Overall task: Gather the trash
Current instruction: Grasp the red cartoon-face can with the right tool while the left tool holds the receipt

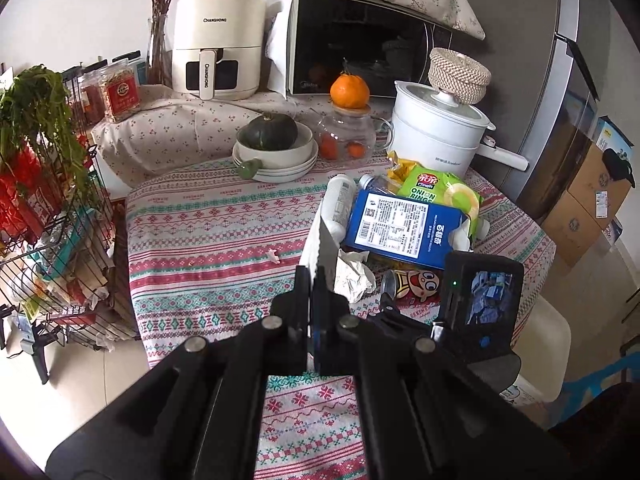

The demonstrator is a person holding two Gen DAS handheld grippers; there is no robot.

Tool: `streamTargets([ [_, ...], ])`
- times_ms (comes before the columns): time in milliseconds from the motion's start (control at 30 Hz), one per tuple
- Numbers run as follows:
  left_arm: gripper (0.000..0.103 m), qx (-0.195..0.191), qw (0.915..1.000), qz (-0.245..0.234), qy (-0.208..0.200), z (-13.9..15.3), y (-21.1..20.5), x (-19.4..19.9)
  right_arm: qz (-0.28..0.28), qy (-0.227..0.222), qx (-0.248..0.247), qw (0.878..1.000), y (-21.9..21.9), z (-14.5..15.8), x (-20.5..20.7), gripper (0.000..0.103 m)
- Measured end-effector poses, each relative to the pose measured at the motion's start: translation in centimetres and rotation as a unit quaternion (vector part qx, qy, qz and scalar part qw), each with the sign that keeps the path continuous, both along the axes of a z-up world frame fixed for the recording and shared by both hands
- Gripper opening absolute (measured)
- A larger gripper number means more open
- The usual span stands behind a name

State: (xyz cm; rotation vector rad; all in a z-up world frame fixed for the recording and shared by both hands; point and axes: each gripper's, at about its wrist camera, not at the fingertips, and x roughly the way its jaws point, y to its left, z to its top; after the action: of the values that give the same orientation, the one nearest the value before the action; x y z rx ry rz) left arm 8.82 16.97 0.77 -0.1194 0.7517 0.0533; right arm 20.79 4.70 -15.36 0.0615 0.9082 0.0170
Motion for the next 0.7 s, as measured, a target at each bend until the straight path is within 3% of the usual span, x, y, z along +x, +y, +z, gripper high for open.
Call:
streamTargets([
  [400,0.002,0.008,1.0000,-0.006,0.001,-0.2,-0.7,0.1,0.033,-0.022,0.002,0.999,-1.5,1.1,-0.2,0.089],
  [700,0.002,0.013,0.9992,-0.035,-0.013,0.1,-3.1,-0.2,0.079,-0.019,0.026,0.996,-5.4,5.1,-3.3,0.089],
])
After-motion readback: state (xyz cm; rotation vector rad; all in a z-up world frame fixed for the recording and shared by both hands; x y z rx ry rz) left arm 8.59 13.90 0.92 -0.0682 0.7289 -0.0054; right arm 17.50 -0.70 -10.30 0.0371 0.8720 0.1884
